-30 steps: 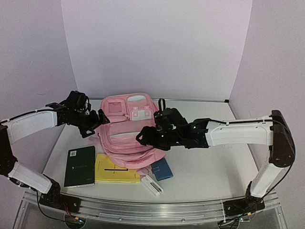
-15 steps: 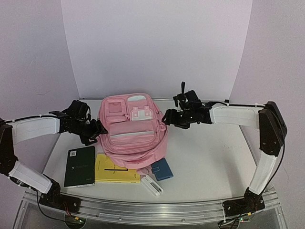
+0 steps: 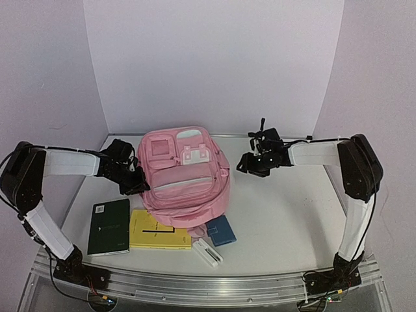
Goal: Pack the student bag
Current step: Adjust the student bag at the center of the board.
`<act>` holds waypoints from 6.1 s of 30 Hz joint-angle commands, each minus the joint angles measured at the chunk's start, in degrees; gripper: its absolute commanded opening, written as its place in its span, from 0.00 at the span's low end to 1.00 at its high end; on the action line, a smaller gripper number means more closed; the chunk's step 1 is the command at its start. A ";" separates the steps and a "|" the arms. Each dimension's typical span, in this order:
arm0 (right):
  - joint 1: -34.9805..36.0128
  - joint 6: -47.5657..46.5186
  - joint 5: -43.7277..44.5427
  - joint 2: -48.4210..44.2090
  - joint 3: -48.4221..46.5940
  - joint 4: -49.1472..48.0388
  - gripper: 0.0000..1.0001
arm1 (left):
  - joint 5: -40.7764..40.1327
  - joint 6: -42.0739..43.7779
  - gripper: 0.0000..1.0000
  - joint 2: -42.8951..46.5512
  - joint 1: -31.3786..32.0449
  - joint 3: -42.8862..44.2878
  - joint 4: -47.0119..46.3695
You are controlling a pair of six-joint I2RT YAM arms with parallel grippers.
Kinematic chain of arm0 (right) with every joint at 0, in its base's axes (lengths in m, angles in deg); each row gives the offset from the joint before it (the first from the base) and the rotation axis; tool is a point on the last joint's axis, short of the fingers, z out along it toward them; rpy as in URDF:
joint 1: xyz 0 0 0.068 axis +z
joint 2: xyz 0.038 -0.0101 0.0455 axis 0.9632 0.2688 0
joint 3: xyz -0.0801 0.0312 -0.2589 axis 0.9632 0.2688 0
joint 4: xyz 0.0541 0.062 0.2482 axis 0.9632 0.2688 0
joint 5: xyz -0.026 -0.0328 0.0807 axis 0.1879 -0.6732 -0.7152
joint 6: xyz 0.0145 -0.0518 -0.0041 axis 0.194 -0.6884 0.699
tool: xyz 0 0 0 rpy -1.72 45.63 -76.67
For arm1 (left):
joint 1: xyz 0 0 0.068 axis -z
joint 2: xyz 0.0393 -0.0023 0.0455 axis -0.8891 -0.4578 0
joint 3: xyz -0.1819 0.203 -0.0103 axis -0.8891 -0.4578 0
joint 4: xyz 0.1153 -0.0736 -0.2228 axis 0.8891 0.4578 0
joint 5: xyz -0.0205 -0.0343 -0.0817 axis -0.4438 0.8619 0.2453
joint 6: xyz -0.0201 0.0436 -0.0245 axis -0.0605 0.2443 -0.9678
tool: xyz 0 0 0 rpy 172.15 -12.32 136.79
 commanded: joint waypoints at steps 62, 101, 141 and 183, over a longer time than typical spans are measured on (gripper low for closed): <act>11.86 17.38 -11.05 -15.56 27.46 -20.38 0.00 | 12.21 -4.56 0.00 -17.99 2.41 16.21 -14.73; -1.39 -2.60 0.16 -15.93 28.48 -8.55 0.42 | 13.13 -14.64 0.64 -9.57 4.55 6.52 -16.12; 3.42 -3.92 2.43 -13.27 24.05 -5.64 0.00 | 11.62 -18.05 0.00 -12.96 5.37 8.13 -18.51; 31.32 11.02 11.33 -3.54 -5.94 12.90 0.00 | 6.32 -16.91 0.00 -10.05 4.93 20.89 -14.97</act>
